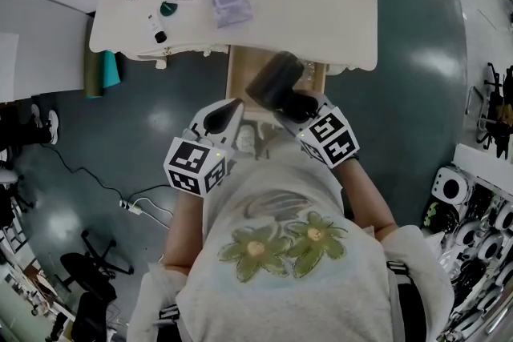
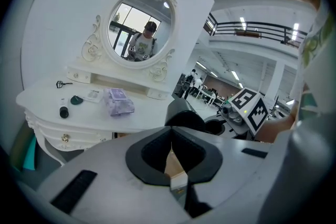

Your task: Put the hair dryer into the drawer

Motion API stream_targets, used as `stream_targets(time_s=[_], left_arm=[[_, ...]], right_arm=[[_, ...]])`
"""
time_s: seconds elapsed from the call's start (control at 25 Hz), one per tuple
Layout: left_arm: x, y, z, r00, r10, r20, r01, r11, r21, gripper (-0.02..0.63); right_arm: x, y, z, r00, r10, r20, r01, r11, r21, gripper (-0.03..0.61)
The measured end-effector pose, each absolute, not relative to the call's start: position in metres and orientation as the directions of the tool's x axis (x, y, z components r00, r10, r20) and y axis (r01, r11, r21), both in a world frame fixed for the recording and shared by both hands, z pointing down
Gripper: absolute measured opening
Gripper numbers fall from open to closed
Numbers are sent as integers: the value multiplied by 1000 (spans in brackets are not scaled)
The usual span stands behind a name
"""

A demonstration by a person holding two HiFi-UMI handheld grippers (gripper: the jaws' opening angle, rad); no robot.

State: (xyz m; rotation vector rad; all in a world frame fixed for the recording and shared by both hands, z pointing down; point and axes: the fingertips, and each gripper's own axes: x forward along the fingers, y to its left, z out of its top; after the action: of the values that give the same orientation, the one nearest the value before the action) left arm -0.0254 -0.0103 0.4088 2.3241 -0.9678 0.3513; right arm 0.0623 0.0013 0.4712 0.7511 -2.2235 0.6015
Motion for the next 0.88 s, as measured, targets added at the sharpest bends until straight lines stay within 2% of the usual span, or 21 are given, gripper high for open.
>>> stream_targets(time_s=[0.88], left_arm=[[-32, -9, 415, 679, -581, 449, -734, -510, 449, 11]], right_arm=[[54, -7, 497, -548, -267, 793, -605, 780, -156, 218]])
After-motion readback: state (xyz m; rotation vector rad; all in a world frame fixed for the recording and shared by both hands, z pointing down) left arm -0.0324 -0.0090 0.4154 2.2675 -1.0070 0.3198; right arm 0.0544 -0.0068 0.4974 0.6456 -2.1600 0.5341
